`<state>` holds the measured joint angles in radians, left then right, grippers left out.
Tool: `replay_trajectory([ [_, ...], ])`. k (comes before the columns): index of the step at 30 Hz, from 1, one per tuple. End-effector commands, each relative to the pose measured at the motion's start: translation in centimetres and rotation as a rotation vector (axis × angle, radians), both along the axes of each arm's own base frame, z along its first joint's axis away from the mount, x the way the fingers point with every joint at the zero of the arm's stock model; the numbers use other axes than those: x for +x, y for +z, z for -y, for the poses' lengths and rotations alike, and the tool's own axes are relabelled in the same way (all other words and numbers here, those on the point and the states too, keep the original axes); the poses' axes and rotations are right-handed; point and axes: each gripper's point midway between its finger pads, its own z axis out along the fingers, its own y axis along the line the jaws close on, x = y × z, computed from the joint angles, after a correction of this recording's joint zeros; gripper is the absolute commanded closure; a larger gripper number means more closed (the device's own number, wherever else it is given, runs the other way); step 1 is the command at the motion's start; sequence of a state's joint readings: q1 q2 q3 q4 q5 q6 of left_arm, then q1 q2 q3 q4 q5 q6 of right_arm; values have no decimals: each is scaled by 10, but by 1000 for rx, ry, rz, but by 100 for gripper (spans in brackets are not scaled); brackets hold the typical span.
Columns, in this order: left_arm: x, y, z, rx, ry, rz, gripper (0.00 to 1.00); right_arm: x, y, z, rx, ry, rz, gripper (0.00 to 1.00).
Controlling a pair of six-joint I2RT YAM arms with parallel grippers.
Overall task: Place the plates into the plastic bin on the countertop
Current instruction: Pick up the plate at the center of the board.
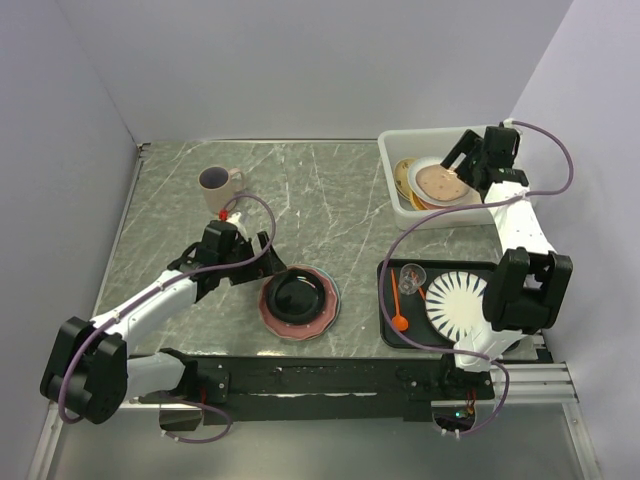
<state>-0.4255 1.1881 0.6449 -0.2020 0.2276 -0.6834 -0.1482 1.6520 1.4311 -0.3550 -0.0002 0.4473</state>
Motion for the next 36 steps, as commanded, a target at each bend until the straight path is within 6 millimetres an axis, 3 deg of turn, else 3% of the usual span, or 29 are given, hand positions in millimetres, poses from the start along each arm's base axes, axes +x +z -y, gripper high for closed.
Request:
replay_trajectory([
  [1, -5, 14, 11, -57, -79, 55, 1, 2, 10, -22, -25, 59, 33, 3],
  [7, -16, 11, 12, -78, -98, 45, 1, 0, 3, -62, -31, 151, 9, 3],
  [14, -23, -3, 18, -92, -121, 8, 1, -5, -4, -72, -6, 179, -2, 3],
  [20, -24, -15, 20, -82, -134, -15, 1, -15, 10, -81, 26, 212, 41, 3],
  [21, -24, -18, 22, -82, -141, -19, 2, -16, 12, -94, 33, 243, 49, 3],
  [26, -26, -28, 28, -86, -162, -42, 3, -21, 17, -109, 64, 290, 61, 3],
  [32, -32, -53, 31, -37, -168, -97, 11, -22, 18, -117, 77, 310, 69, 2],
  [35, -33, -65, 29, 8, -158, -112, 21, -22, 19, -116, 74, 308, 72, 2],
  [36, -33, -69, 28, 16, -156, -121, 32, -21, 21, -116, 72, 309, 77, 2],
])
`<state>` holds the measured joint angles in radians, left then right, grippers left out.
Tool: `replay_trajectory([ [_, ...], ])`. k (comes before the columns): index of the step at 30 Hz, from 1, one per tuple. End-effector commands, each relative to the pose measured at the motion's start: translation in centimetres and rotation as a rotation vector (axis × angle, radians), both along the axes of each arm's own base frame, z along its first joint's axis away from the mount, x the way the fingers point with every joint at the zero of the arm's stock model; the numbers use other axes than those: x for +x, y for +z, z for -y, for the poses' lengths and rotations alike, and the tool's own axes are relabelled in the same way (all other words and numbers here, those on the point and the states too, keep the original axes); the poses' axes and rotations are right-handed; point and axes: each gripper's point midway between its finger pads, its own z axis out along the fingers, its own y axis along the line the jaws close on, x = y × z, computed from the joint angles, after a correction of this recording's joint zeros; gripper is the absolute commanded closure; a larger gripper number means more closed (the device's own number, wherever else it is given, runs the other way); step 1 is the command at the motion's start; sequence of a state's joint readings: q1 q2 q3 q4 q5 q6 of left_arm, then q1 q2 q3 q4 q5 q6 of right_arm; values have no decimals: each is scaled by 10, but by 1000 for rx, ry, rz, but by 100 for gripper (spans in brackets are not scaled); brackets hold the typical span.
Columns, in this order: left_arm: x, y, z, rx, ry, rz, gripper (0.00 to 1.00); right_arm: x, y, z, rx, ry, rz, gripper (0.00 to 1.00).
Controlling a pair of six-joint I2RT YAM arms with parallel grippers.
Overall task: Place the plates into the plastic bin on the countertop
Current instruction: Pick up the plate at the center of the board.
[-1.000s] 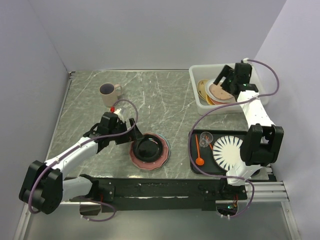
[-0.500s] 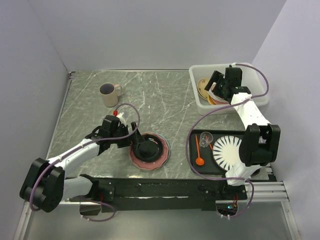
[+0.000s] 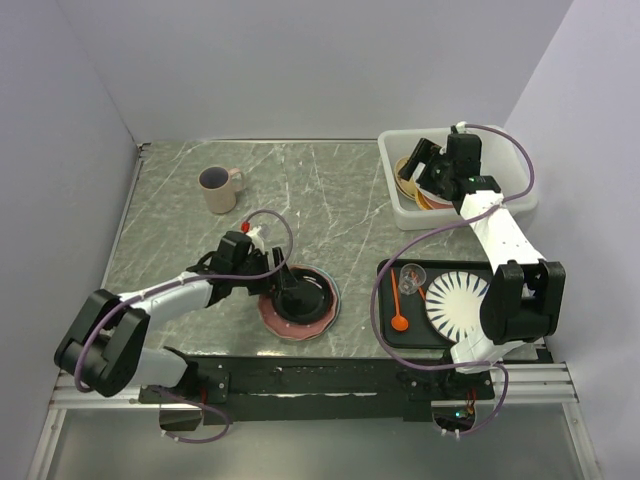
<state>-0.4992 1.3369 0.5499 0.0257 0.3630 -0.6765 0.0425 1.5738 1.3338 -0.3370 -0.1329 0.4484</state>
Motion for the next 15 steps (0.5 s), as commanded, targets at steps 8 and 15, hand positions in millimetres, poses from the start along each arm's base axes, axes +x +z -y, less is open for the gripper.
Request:
replay_trajectory([
  [8, -7, -38, -6, 94, 10, -72, 99, 1, 22, -4, 12, 17, 72, 3],
  [15, -2, -29, -4, 87, 16, -52, 99, 2, 24, -9, 27, 36, 80, 2],
])
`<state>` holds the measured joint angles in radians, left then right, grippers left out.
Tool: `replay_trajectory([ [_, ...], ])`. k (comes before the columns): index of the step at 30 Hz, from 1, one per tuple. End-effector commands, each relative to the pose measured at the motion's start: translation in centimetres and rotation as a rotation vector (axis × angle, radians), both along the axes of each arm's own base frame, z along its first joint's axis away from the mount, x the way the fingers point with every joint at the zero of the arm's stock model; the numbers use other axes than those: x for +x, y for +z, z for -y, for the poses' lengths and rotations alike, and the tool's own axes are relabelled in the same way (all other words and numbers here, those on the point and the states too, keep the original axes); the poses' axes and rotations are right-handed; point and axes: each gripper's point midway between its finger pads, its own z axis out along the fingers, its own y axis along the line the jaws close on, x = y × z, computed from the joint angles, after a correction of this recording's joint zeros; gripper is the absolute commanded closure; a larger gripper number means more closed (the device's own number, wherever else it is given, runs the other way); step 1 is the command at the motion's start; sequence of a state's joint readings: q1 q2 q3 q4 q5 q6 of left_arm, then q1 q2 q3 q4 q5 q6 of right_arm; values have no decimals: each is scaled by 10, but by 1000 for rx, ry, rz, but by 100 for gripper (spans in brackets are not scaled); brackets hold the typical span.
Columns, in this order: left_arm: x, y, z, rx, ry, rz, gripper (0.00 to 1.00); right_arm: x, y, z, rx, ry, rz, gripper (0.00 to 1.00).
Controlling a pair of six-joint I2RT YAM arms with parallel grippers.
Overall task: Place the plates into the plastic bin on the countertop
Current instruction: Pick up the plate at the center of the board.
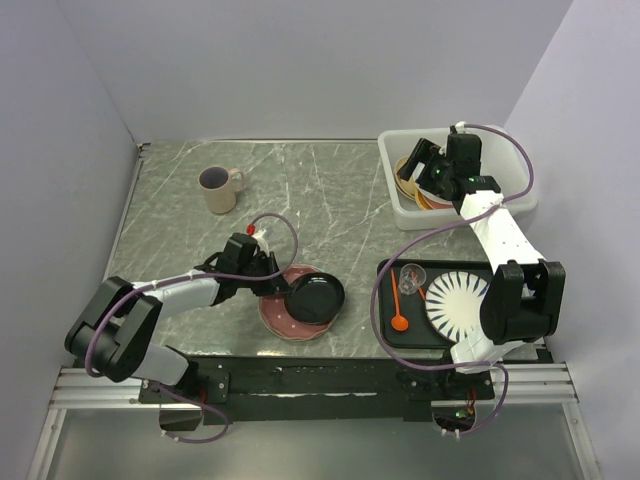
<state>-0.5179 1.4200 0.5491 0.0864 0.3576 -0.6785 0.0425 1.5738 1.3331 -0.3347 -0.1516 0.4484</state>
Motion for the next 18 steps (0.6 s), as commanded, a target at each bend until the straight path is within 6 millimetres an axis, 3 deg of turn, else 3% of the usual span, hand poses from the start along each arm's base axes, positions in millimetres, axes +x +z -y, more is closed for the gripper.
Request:
replay_trajectory([
  [1, -2, -9, -11, 73, 32, -24, 99, 3, 24, -5, 21, 20, 75, 3],
  [11, 15, 55, -8, 4, 85, 111, 99, -5, 28, -27, 82, 126, 92, 2],
  [18, 28, 88, 1, -46, 85, 155, 99, -7, 30, -46, 145, 221, 96, 2],
])
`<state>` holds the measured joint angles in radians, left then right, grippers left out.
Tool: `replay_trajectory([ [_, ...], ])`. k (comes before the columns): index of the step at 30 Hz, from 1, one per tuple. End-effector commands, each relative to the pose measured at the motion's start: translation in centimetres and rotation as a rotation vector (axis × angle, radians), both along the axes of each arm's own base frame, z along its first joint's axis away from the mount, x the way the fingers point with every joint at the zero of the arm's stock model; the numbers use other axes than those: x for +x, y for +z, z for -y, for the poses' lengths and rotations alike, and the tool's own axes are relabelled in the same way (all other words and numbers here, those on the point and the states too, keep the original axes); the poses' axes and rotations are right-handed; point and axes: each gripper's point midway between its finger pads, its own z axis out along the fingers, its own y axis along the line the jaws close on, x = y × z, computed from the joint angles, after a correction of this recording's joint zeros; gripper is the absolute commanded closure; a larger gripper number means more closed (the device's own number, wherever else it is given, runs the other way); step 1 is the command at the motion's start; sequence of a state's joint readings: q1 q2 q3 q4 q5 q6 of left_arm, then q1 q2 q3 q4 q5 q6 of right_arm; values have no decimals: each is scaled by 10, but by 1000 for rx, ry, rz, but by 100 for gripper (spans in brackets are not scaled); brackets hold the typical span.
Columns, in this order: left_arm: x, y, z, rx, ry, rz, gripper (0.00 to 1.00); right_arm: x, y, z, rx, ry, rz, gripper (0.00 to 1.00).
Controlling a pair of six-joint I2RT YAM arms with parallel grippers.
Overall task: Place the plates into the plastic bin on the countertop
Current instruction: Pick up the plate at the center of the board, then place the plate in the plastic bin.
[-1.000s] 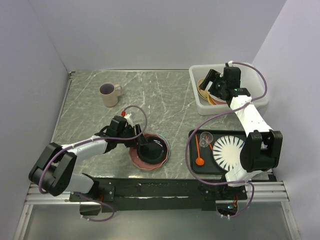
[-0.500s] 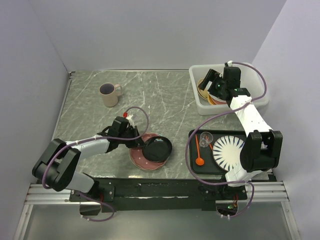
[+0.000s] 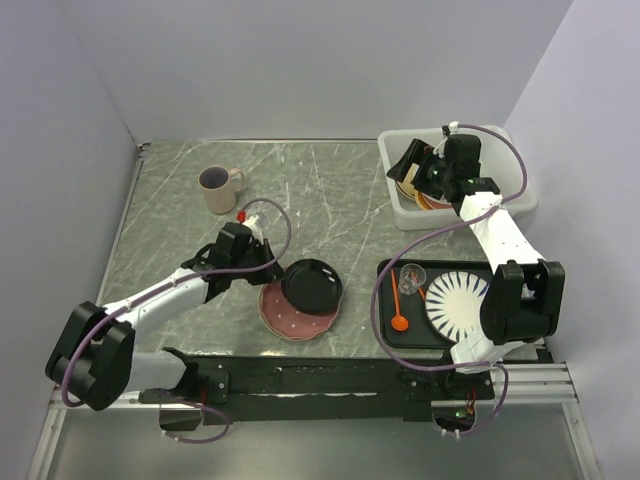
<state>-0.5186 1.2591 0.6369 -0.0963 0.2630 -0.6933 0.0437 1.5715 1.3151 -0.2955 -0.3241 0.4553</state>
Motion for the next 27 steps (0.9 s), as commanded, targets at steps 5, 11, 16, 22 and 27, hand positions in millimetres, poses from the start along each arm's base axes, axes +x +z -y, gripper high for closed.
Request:
replay_trajectory([
  [5, 28, 55, 13, -98, 8, 103, 99, -7, 23, -34, 115, 172, 74, 1],
  [11, 46, 67, 13, -153, 15, 120, 99, -25, 18, -73, 241, 311, 49, 1],
  [16, 64, 78, 11, -167, 34, 140, 99, -50, -7, -110, 252, 421, -18, 1],
  [22, 79, 92, 5, -184, 57, 165, 99, -77, -24, -142, 314, 534, -73, 1],
  [27, 85, 96, 0, -198, 73, 167, 99, -87, -34, -159, 332, 587, -120, 2],
])
